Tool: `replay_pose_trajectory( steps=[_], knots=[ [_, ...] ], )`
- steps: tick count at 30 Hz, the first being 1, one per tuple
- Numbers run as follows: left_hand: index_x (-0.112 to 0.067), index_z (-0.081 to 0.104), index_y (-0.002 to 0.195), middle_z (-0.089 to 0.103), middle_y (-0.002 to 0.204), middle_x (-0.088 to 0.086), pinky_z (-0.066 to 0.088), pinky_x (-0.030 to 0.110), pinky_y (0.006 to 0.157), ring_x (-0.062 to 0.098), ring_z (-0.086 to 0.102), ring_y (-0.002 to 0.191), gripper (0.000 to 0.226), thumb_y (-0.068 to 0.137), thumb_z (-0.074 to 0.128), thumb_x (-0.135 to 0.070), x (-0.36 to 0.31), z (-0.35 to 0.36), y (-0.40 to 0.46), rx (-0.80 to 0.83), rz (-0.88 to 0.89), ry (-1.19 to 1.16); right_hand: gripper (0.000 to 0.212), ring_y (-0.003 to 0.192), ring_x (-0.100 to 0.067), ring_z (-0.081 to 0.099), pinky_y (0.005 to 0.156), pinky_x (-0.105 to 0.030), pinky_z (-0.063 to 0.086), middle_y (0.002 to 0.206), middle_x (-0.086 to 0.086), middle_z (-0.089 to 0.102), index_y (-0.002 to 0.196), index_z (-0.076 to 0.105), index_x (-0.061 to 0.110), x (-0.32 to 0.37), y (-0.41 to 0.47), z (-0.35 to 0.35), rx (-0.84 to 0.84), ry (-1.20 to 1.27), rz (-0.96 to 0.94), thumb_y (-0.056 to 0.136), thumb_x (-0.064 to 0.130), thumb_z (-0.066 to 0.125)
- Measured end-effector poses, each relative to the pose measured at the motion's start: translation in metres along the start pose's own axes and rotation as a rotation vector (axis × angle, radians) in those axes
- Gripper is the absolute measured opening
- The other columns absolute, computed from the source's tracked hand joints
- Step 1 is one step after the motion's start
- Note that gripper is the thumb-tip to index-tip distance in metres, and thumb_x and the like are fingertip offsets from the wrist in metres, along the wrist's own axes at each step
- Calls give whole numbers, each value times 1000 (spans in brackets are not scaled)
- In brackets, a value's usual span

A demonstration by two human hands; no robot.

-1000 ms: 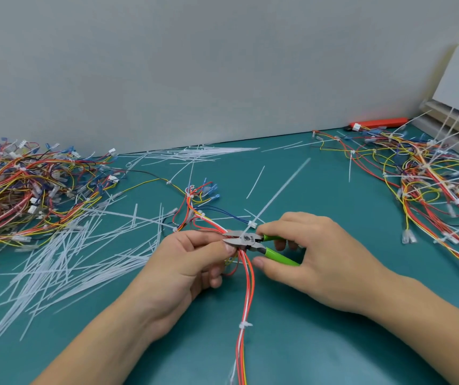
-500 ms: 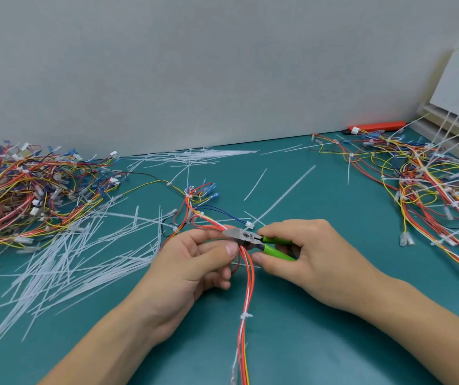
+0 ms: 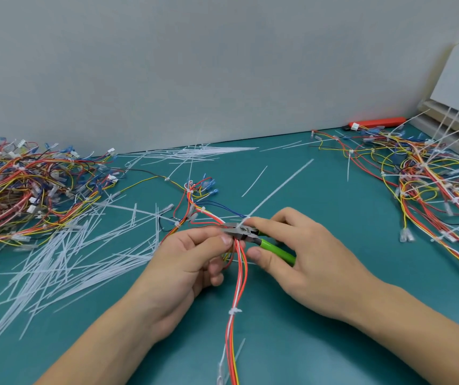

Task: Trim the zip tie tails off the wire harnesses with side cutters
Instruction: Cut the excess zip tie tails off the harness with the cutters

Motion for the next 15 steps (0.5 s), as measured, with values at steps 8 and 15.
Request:
replay_pose_trajectory(
  steps=[8,15],
  knots=[
    [-8,79,90,49,73,6,42,23,50,10,38,52,17,81,73,-21,0,-2,1,-8,-8,-5,57,83,-10,53,78,-35,47,82,12,58,109,67,36,5,3,2,-16,-93,20,91,78,33],
    [-13,78,81,49,68,3,44,24,52,9,38,53,11,84,71,-21,-1,1,-1,47,-5,43,59,64,-9,45,54,-26,30,63,8,43,67,35,29,2,6,0,-2,-80,11,83,86,30]
  ],
)
Point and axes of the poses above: each hand's wrist, its own y-axis towards the middle knuckle, its own z-axis out of the palm, x = y × z, the point moved 3 cm from there along y, towards the middle knuckle
